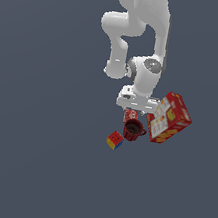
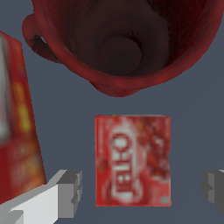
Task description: Pick up a designated object from a clutter of objects.
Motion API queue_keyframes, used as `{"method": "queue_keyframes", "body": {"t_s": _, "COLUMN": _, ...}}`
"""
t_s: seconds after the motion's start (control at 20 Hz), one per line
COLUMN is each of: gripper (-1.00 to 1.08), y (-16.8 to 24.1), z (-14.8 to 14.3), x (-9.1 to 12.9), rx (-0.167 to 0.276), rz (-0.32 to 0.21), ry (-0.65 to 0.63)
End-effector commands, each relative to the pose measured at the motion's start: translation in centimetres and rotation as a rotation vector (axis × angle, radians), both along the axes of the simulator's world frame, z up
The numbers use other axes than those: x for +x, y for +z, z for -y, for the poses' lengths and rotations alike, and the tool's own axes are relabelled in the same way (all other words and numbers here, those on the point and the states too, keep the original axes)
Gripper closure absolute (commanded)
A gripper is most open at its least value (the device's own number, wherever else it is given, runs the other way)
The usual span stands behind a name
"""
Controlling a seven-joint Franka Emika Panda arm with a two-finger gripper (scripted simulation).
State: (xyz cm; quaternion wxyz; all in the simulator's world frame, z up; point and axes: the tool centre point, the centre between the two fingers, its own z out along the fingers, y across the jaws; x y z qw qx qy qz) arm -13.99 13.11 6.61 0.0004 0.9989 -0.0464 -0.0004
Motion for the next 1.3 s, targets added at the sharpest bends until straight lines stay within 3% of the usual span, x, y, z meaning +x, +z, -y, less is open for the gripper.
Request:
{"method": "queue_keyframes", "body": {"t_s": 0.0, "gripper": -0.92, "y": -0.1, "z": 0.0, "x": 0.0, "rx": 0.0, "rz": 0.0, "ry": 0.0}}
{"method": "queue_keyframes", "body": {"t_s": 1.0, "gripper": -0.92, "y": -5.1, "z": 0.0, "x": -0.1, "rx": 0.0, "rz": 0.001, "ry": -0.001}}
{"method": "queue_keyframes", "body": {"t_s": 1.05, "gripper": 1.08, "y": -5.1, "z": 0.0, "x": -0.1, "rx": 0.0, "rz": 0.001, "ry": -0.001}}
{"method": "queue_keyframes", "body": {"t_s": 1.25, "gripper": 1.08, "y": -5.1, "z": 0.0, "x": -0.1, "rx": 0.0, "rz": 0.001, "ry": -0.001}}
